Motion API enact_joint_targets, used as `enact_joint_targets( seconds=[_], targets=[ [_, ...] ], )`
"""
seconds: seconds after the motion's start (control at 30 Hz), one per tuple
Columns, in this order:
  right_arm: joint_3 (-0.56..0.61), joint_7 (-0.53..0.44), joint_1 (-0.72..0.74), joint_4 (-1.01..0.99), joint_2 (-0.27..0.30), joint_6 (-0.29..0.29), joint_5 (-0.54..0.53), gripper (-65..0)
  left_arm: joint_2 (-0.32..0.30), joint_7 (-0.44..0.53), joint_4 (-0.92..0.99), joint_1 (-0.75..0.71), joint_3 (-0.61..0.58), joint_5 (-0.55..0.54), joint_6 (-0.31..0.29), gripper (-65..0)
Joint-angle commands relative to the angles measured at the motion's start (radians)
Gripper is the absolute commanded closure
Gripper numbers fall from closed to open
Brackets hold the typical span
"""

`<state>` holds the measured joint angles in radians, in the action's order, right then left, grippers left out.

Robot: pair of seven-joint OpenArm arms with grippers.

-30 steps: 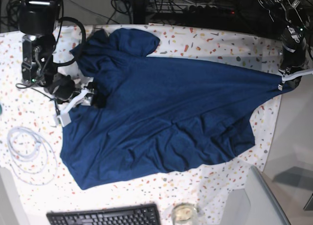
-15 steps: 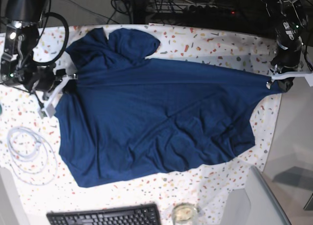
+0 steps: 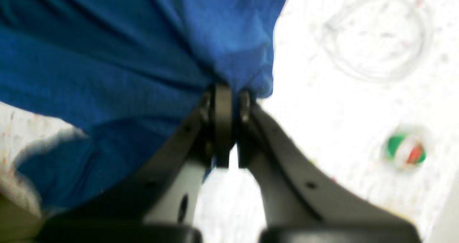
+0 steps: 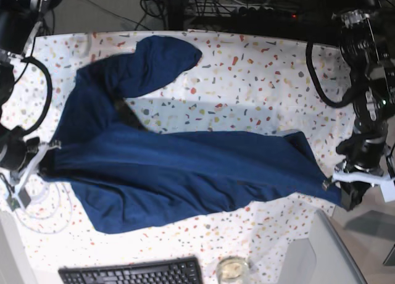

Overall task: Layout the t-shirt on the table in an organized manner, then fold the t-shirt properly
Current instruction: 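Lift the stretched edge and sweep it over the shirt body, then lower the shirt and reposition the right gripper to a new edge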

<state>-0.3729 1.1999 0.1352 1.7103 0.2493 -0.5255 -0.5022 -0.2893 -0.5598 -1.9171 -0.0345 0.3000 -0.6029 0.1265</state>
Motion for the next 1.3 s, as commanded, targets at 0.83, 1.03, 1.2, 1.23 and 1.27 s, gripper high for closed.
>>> enact_joint_targets(
  seconds=[0.83,1.03,1.2,1.23,1.27],
  targets=[
    [0.229,-0.395,-0.068,-0.408,0.086,0.08,-0.003,-46.7,-0.018,0.045,0.21,-0.107,-0.158,0.001,-0.001,0.0],
    [0.231,-0.397,-0.326,-0.118,-0.014,0.08,0.0,-46.1,-0.017,0.057,0.21,-0.187,-0.158,0.001,-0.003,0.0],
    [0.308,-0.397,-0.337,-0.169,-0.064,0.08,0.078,-46.1,-0.02,0.203,0.21,-0.265,-0.158,0.001,-0.003,0.0],
    [0.332,-0.397,-0.334,-0.181,-0.078,0.08,0.118,-46.1,-0.02,0.22,0.21,-0.279,-0.158,0.001,-0.003,0.0],
    [0.348,-0.398,-0.332,-0.194,-0.095,0.08,0.15,-46.1,-0.02,0.225,0.21,-0.288,-0.158,0.001,-0.003,0.0]
  ],
)
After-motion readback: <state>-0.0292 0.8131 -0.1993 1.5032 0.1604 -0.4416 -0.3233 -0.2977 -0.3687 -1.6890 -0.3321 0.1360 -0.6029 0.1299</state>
